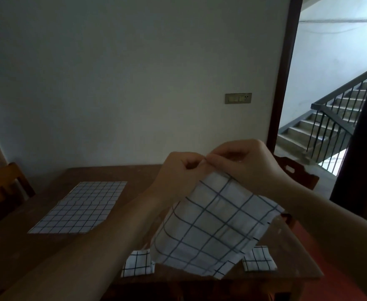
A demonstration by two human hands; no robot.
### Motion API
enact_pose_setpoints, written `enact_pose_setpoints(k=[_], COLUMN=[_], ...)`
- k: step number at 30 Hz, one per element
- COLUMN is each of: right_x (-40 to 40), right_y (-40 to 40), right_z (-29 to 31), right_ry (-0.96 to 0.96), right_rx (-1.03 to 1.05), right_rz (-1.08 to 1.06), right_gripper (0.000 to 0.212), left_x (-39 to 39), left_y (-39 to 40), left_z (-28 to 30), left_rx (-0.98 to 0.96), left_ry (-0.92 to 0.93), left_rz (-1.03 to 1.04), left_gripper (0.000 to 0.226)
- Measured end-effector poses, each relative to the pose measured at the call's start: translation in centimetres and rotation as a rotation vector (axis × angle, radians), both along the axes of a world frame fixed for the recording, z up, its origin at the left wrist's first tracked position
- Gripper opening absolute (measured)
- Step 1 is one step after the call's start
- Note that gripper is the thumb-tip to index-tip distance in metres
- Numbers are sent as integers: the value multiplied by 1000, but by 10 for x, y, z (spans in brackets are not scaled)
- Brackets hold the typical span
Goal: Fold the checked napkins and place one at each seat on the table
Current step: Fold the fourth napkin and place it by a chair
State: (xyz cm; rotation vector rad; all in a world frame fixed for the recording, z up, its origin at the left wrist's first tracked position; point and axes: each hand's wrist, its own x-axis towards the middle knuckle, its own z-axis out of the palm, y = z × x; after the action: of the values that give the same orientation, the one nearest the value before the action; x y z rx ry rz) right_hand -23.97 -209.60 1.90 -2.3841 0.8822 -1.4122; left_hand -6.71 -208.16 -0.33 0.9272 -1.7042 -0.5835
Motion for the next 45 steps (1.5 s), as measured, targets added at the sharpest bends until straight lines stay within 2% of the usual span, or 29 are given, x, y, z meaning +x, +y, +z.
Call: enact_pose_setpoints(k=[3,8,11,15,16,19,21,24,27,29,31,35,38,41,45], right_x=[3,2,-7,-13,-11,-5,-6,-12,-8,-2,0,-6,-10,-13,-18], right_y=[-2,-3,-1,-2,-2,-2,-1,-2,0,4,7,7,4,2,6], right_z=[0,8,15,17,16,17,21,23,18,15,14,14,14,14,18], right_ry=[-58,-24,-27,1,19,45,48,22,14,38,44,-38,-31,-24,17], right_rx=[28,-71,-94,-125,-137,-168,-168,-127,-99,-91,-86,-18,5,27,57], right_rz=[-11,-207,-258,-249,-243,-221,-216,-214,-199,-178,-157,-118,-101,-113,-129], right_gripper=[9,16,13,13,14,16,16,18,19,19,19,18,22,23,23], left_x=[2,12,30,54,54,38,37,43,21,1,-8,-6,-7,-3,2], left_y=[1,1,2,4,6,8,4,5,13,14,14,11,8,9,11], left_z=[1,-9,-18,-16,-14,-8,-7,-8,3,12,20,20,14,7,1], left_rx=[-17,-38,94,298,322,302,298,382,266,143,97,65,31,111,189], left_ry=[-19,-112,-172,-445,-463,-343,-364,-421,-212,-42,33,97,138,173,119], left_rz=[0,39,-17,-131,-155,-139,-96,-178,-157,-115,-91,-37,28,-8,-65], left_gripper=[36,53,54,44,41,35,31,41,35,43,42,41,41,43,39])
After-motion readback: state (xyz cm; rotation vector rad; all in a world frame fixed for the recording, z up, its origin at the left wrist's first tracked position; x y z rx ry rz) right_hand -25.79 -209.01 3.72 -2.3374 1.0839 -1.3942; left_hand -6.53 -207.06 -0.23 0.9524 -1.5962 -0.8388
